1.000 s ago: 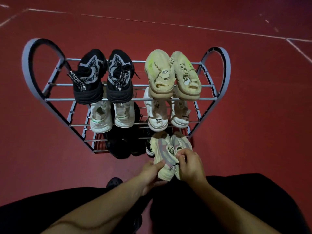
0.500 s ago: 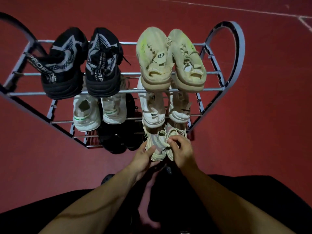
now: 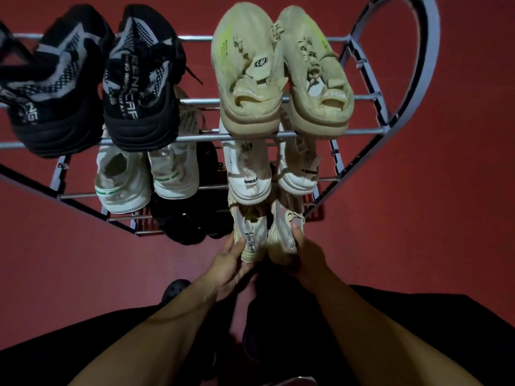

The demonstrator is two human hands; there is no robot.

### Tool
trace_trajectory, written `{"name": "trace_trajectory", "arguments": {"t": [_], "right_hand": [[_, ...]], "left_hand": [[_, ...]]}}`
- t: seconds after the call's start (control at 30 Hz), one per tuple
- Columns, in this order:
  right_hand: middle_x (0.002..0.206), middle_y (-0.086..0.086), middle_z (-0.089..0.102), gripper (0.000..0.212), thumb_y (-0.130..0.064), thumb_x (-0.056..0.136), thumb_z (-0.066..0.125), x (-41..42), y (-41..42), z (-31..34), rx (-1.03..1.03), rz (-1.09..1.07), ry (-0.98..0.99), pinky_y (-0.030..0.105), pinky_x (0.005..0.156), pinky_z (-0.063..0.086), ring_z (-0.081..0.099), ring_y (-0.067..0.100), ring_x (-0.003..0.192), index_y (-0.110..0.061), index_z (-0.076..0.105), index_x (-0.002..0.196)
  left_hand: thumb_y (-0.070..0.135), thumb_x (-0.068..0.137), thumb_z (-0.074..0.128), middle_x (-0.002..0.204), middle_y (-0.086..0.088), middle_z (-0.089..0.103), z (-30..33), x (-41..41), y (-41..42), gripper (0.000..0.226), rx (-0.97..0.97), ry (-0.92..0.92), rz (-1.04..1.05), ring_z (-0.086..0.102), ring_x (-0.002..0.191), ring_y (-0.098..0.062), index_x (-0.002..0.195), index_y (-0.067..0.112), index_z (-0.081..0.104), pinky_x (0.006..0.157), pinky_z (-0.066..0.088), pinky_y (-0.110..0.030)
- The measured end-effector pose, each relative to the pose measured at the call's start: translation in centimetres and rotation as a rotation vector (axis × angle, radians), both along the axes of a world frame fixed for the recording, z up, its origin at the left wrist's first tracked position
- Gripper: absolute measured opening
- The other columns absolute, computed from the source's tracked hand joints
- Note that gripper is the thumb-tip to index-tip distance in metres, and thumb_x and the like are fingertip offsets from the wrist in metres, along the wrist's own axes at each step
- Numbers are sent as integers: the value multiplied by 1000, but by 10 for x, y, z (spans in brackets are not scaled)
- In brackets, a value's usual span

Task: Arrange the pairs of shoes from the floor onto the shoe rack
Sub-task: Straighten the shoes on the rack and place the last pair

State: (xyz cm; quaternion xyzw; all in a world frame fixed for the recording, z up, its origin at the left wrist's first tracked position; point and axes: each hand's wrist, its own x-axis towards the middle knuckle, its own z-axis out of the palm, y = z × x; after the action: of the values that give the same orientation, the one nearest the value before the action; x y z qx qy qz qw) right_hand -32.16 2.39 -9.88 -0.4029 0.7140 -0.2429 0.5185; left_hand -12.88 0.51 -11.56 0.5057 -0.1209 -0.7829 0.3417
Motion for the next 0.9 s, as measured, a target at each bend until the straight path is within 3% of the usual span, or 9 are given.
{"name": "trace_trajectory", "arguments": {"t": [0.07, 0.13, 0.23, 0.3, 0.37, 0.5, 0.67, 0.83, 0.9], "right_hand": [[110, 7, 73, 65, -72, 70, 68, 0, 7, -4, -95, 118, 20, 53, 87, 55, 70, 28, 101, -24, 68, 114], [125, 5, 67, 59, -57, 81, 69, -3, 6, 4, -264, 164, 24, 43, 97, 53, 65, 23, 114, -25, 57, 129], [130, 4, 62, 52, -33, 90, 69, 0, 15, 7, -343, 159, 47, 29, 97, 51, 61, 18, 120, -16, 49, 135], [130, -1, 57, 50, -28, 87, 74, 3, 22, 3, -333, 114, 52, 31, 97, 52, 59, 5, 118, -11, 53, 130], [116, -9, 59, 36, -15, 90, 70, 7, 23, 10, -277, 67, 32, 18, 84, 54, 60, -17, 96, -7, 55, 122], [114, -14, 52, 54, -17, 94, 63, 17, 34, 18, -215, 59, 31, -10, 68, 32, 53, -8, 98, -13, 43, 143], [104, -4, 74, 29, -23, 93, 66, 14, 35, 9, -178, 15, 24, 15, 78, 54, 69, -2, 89, -27, 60, 121], [91, 14, 72, 33, -12, 96, 57, 13, 16, -13, -110, -219, -34, 30, 75, 60, 69, 9, 72, 7, 53, 123], [81, 8, 63, 23, -12, 94, 58, 19, 1, 3, -66, -372, -324, 22, 65, 56, 59, 1, 64, 5, 62, 109]], "left_hand": [[25, 104, 51, 105, -8, 77, 2, -2, 4, 30, 27, -23, 21, 75, 79, -15, 132, 18, 58, 61, 60, -24], [31, 102, 54, 110, -18, 73, 3, -3, 10, 40, 59, -37, 50, 75, 80, -21, 131, 5, 60, 82, 61, -37], [38, 96, 61, 131, -22, 64, 1, -2, 22, 51, 124, 83, 53, 66, 117, -31, 133, 2, 60, 115, 39, -48], [31, 95, 65, 127, -22, 66, -1, -4, 26, 50, 122, 83, 96, 62, 122, -33, 133, -1, 59, 116, 37, -48], [26, 91, 72, 115, -21, 71, 0, -7, 30, 57, 100, 42, 166, 67, 113, -33, 135, -4, 53, 112, 42, -50], [16, 92, 71, 126, -24, 66, 10, -19, 32, 56, 136, 85, 277, 65, 117, -36, 141, 4, 47, 88, 59, -45], [3, 97, 60, 116, -23, 71, 12, -31, 32, 43, 141, 58, 362, 74, 99, -30, 138, 4, 48, 64, 61, -33], [6, 98, 59, 116, -19, 72, 6, -34, 23, 36, 116, 52, 315, 71, 107, -31, 134, 7, 53, 99, 52, -56], [4, 98, 57, 116, -19, 72, 5, -35, 13, 33, 101, 39, 332, 71, 107, -30, 131, 6, 55, 105, 48, -54]]}}
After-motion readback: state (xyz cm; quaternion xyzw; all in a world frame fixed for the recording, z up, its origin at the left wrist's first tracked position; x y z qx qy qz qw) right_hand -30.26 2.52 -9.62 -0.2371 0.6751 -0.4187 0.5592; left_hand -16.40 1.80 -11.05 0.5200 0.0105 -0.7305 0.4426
